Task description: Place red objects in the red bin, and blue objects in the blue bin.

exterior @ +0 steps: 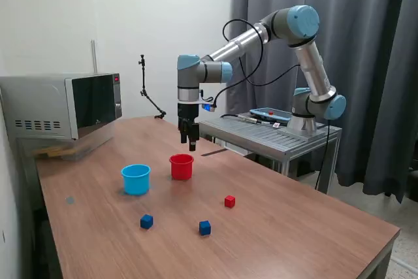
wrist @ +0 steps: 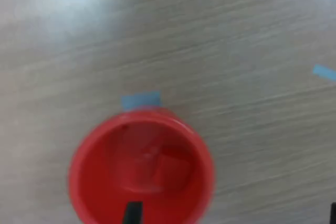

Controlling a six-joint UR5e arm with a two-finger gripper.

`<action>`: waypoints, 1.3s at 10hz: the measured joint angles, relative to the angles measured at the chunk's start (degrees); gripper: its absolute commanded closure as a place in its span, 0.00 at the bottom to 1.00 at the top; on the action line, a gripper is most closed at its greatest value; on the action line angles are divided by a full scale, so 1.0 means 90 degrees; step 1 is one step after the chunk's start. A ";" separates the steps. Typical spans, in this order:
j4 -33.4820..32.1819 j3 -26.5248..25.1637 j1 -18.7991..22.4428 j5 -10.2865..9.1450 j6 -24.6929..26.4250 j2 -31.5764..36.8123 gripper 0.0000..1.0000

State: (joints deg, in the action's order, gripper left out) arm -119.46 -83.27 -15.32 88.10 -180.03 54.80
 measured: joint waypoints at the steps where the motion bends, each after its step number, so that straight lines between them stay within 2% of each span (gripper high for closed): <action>1: 0.0052 0.0054 0.0104 -0.0002 -0.0408 0.0001 0.00; 3: 0.0153 0.0161 0.0280 -0.0004 -0.1050 0.0007 0.00; 6: 0.0370 0.0235 0.0463 -0.0004 -0.1662 0.0018 0.00; 13: 0.0486 0.0334 0.0988 -0.0014 -0.1966 0.0048 0.00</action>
State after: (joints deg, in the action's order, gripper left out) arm -115.08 -80.26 -6.43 87.98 -197.72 55.23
